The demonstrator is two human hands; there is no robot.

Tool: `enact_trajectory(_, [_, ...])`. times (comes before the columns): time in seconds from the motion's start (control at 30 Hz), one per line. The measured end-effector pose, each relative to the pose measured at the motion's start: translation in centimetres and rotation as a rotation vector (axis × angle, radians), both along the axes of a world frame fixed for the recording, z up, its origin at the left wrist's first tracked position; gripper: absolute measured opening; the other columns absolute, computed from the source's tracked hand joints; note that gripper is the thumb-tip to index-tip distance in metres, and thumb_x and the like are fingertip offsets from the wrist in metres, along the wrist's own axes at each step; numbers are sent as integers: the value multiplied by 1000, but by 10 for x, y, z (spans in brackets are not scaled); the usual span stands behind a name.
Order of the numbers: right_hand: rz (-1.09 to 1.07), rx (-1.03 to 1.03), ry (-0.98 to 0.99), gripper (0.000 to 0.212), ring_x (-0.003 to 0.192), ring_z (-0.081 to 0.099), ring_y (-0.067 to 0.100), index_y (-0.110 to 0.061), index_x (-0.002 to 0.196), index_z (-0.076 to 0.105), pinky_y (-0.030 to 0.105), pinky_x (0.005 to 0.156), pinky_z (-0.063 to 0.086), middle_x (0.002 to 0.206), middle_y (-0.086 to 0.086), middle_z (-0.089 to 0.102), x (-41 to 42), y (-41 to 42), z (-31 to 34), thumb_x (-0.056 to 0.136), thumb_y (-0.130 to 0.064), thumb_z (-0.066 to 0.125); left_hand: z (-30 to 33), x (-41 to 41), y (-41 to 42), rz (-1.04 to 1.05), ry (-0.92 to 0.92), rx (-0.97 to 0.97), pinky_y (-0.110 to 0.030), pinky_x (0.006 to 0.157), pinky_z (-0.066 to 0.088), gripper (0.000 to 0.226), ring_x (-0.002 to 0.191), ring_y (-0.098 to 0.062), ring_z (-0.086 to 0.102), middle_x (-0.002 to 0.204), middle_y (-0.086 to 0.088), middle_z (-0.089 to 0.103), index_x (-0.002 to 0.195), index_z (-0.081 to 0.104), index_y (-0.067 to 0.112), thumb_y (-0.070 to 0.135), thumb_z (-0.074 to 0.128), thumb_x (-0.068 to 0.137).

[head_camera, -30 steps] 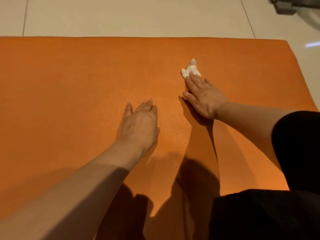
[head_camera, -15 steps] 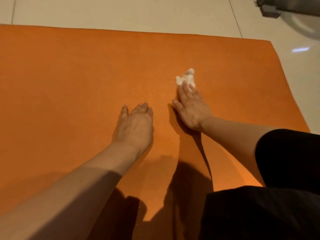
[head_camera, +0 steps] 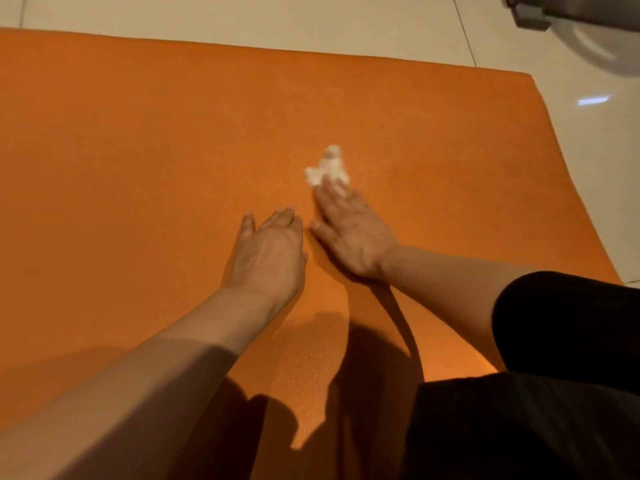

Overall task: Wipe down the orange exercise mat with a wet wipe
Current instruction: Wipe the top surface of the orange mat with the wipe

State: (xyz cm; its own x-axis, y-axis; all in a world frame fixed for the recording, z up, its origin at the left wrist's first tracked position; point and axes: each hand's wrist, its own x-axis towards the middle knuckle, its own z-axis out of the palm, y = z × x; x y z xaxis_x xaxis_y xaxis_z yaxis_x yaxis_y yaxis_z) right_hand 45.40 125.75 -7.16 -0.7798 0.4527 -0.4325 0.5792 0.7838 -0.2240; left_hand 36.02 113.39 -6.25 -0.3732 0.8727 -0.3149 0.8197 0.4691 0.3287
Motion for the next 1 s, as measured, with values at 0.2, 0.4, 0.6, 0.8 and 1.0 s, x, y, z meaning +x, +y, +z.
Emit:
enact_trajectory(0.2, [103, 17, -4, 59, 148, -10, 11, -20, 155, -2, 30, 119, -9, 162, -1, -10, 24, 7, -4, 105, -42, 20, 3, 5, -12, 8, 15, -9, -44, 119, 3, 57, 147, -15, 15, 160, -3, 19, 150, 27, 13, 32, 46, 99])
enact_trajectory(0.4, [-122, -8, -17, 61, 149, -12, 16, -16, 156, 0, 31, 119, -8, 162, 1, -12, 25, -10, -1, 105, -45, 19, 4, 13, -21, 27, -4, 26, -40, 119, 2, 55, 147, -16, 17, 159, -4, 21, 149, 29, 12, 29, 45, 100])
enact_trajectory(0.6, [125, -14, -6, 57, 149, -7, 12, -21, 156, 3, 31, 118, -9, 163, -3, -6, 48, -8, 5, 105, -41, 20, 6, 17, -26, 30, -20, 18, -41, 119, 4, 55, 146, -16, 18, 159, -5, 22, 149, 31, 12, 31, 46, 99])
enact_trajectory(0.8, [-159, 5, -60, 61, 149, -11, 17, -20, 156, 3, 34, 120, -8, 163, -3, -9, 47, -24, 3, 104, -48, 19, 8, 21, -33, 56, -61, 64, -31, 119, 6, 52, 145, -18, 22, 157, -7, 26, 146, 35, 9, 24, 49, 98])
enact_trajectory(1.0, [166, -59, 53, 65, 149, -2, 11, -23, 156, 11, 31, 118, -10, 163, -5, 3, 65, -35, 9, 97, -51, 12, 12, 28, -40, 57, -70, 71, -32, 119, 7, 52, 144, -17, 25, 156, -6, 30, 146, 38, 10, 26, 50, 97])
